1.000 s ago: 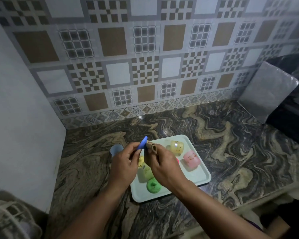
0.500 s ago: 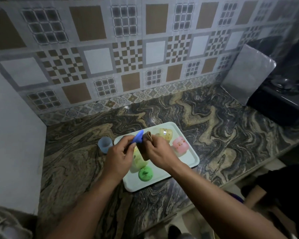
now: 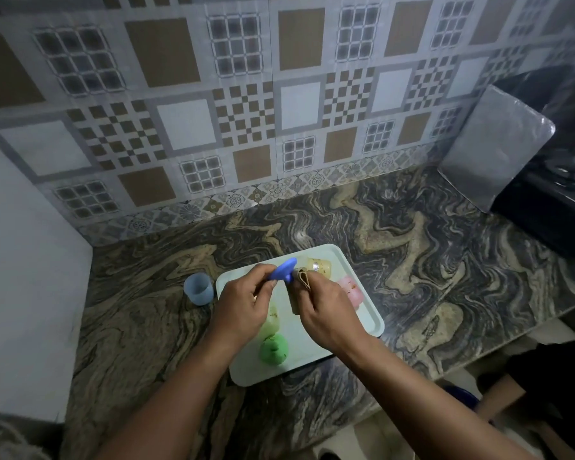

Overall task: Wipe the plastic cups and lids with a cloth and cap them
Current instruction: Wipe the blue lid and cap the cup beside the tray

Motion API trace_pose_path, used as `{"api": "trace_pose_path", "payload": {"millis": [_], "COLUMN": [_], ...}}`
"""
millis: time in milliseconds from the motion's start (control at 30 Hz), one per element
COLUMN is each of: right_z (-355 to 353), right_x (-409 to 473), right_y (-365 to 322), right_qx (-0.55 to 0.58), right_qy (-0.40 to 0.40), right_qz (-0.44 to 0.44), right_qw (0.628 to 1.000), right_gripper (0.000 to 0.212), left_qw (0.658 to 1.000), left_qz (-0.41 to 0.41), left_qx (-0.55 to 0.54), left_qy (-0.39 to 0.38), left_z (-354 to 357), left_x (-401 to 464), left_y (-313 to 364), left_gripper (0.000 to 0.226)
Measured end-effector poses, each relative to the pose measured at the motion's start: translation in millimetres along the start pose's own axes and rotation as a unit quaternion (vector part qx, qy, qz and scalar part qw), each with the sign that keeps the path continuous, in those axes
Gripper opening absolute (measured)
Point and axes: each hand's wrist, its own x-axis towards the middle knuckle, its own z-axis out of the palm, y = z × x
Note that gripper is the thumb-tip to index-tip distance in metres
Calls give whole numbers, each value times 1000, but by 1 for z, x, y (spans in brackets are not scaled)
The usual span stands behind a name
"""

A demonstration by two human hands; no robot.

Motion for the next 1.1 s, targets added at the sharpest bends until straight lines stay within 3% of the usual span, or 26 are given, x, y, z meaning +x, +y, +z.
{"api": "trace_pose_path", "payload": {"millis": [133,233,300,400,467,533,633,733,833,967,1100], "right_z": [-7,-21,-31,-33,-37,-46,-61,-66,-62,-57,-51], "right_x": [0,12,20,16,21,37,49,45,42,56,49], "right_y": [5,7,10,14,26,45,64,62,53,58,52], "right_qx": [-48,-22,-9,-22,13,20,59,94,95,60,-10], "right_qy": [-7,-11,-47,-46,-56,-107,-111,-31,-25,-2,-20], "right_qz": [-75,-11,10,-80,-41,50,105,29,-91,-102,-209], "right_qw": [996,1000,999,996,998,993,986,995,991,993,978], "right_gripper": [37,22,22,26,31,34,29,9,10,15,20], "left_qw": [999,999,999,997,990,974,974,979,986,989,984], "left_qz": [-3,4,-9,-56,-85,-108,-107,-112,-92,-84,-114], "left_qx": [49,36,34,11,-79,-170,-171,-128,-93,-67,-84], "left_qy": [13,16,24,59,85,100,107,115,104,100,105], "left_z": [8,18,26,38,44,49,51,52,57,60,63], "left_x": [7,7,9,12,12,12,12,14,19,25,30], "left_y": [10,20,23,23,27,39,41,38,42,45,47], "left_gripper": [26,29,28,27,32,44,52,41,37,37,30]}}
